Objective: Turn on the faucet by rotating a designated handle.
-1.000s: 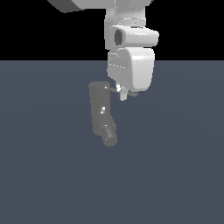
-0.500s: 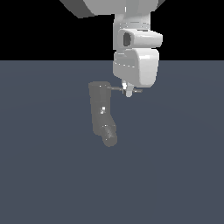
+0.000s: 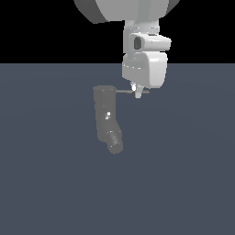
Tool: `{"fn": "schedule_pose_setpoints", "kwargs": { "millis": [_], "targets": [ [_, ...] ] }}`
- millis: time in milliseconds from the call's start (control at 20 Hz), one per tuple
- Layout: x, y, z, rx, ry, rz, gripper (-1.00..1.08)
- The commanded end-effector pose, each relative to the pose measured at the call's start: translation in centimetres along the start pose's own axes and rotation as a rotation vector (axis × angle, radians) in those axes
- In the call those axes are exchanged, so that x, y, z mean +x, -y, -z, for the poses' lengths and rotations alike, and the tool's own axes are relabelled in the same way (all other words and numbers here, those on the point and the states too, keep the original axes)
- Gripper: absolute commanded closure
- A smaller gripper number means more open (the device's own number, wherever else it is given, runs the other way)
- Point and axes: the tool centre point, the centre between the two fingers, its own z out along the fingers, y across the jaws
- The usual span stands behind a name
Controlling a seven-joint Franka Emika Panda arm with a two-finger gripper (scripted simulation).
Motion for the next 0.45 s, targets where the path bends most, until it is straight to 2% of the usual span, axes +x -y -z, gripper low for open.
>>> {"fn": "schedule_pose_setpoints", "kwargs": {
  "millis": [0, 400],
  "targets": [
    [1.8, 0.3, 0.0, 0.002, -0.002, -0.022, 1.08],
    [3.7, 1.9, 0.0, 0.002, -0.002, -0.028, 1.08]
  ]
}}
